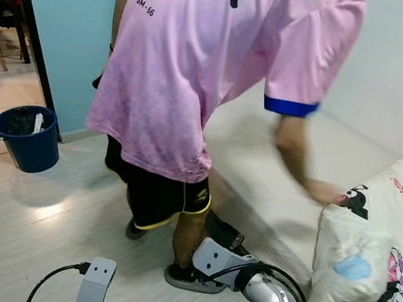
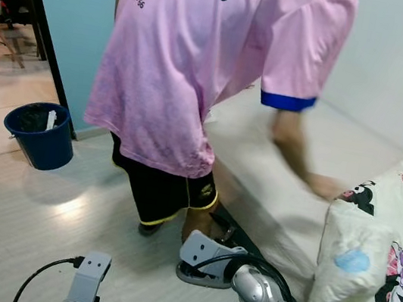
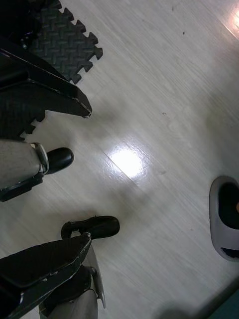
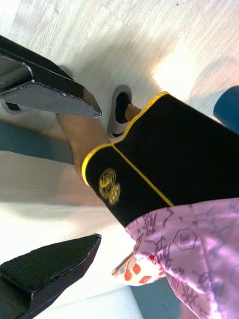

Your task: Clean up the room

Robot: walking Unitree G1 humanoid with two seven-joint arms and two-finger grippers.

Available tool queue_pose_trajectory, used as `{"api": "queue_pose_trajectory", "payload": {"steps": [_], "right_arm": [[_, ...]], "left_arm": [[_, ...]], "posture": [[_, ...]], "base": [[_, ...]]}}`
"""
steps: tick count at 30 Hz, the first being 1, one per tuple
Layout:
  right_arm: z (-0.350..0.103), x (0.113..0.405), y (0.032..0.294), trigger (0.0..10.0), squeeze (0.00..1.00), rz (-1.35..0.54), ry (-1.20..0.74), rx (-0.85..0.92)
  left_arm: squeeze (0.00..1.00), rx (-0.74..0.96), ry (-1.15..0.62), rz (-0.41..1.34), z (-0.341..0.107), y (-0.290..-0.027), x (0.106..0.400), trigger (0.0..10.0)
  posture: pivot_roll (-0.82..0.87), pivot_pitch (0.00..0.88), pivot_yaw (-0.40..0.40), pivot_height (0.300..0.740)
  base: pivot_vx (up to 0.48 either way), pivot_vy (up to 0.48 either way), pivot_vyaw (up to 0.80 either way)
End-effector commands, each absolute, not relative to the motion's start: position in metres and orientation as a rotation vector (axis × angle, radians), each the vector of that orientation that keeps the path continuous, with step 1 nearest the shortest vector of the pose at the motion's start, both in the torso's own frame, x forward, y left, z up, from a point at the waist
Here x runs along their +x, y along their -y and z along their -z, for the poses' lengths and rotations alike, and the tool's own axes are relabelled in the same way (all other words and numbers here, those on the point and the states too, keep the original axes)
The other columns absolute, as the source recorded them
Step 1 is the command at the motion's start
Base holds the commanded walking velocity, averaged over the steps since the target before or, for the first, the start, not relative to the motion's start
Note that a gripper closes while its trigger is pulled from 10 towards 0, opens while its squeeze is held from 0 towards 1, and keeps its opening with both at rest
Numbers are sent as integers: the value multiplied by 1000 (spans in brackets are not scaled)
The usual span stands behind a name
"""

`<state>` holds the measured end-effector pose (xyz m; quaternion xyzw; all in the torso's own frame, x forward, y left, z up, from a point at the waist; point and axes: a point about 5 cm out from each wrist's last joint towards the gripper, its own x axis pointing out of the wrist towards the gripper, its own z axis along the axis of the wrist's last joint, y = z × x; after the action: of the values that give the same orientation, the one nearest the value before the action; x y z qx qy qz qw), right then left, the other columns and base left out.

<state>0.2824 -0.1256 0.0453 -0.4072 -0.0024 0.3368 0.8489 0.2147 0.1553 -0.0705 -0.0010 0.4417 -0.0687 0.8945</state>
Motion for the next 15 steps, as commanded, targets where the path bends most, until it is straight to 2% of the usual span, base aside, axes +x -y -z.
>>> {"api": "queue_pose_trajectory", "payload": {"steps": [1, 13, 15], "right_arm": [[-45, 283, 128, 10000, 16, -697, -11, -837], [-46, 285, 132, 10000, 16, -681, -32, -839], [-47, 286, 136, 10000, 16, -633, -20, -897]], "left_arm": [[0, 14, -931, 150, 72, -158, 213, 10000], [0, 11, -932, 154, 72, -154, 213, 10000], [0, 10, -934, 157, 72, -153, 213, 10000]], "posture": [[-214, 0, -19, 740], [-220, 0, -28, 740], [-219, 2, -28, 740]], "base": [[0, 0, 0], [0, 0, 0], [0, 0, 0]]}}
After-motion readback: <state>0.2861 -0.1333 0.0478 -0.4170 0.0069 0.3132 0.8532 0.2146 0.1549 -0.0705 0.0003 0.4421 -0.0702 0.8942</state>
